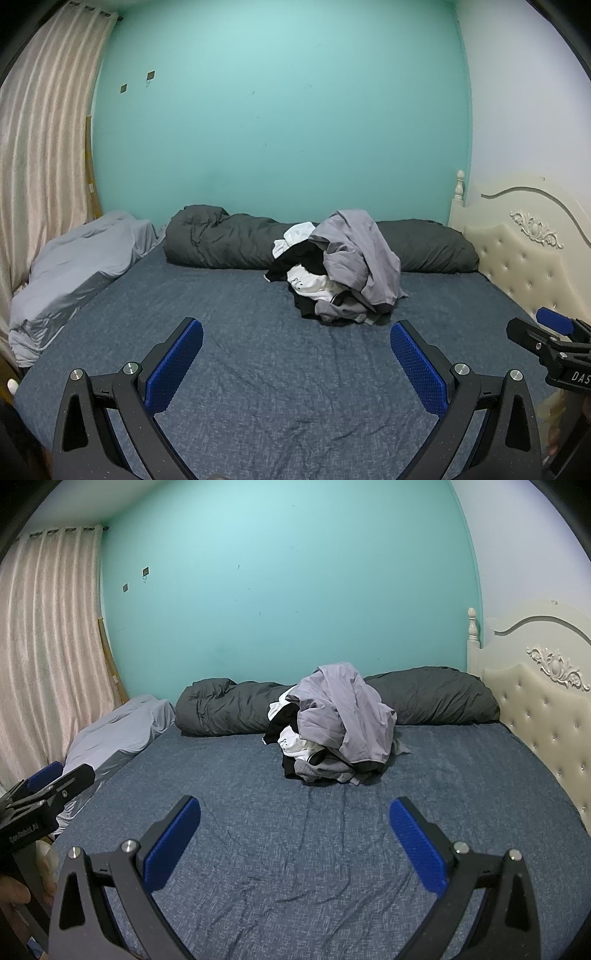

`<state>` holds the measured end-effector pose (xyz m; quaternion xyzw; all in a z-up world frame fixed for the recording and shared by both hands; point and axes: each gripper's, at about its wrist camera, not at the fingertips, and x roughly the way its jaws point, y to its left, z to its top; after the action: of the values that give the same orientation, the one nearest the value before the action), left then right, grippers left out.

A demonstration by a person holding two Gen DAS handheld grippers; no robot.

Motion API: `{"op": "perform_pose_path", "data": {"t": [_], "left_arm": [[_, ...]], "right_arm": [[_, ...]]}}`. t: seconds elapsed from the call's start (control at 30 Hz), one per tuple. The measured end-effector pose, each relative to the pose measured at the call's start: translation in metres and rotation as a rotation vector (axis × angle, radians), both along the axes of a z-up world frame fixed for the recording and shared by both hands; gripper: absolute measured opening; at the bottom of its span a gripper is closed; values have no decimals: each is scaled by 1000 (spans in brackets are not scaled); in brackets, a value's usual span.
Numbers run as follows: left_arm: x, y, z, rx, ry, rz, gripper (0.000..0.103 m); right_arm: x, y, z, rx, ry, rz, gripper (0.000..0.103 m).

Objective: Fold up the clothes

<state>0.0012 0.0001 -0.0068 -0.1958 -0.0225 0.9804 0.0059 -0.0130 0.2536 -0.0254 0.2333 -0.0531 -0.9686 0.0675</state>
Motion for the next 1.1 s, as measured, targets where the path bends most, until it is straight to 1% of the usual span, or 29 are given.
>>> {"op": "perform_pose_path", "data": {"t": [1.1], "left_arm": [[1,8,4,-7,-5,-11,103]], "right_arm": [[-2,-2,5,-2,-13,-7,103]]}}
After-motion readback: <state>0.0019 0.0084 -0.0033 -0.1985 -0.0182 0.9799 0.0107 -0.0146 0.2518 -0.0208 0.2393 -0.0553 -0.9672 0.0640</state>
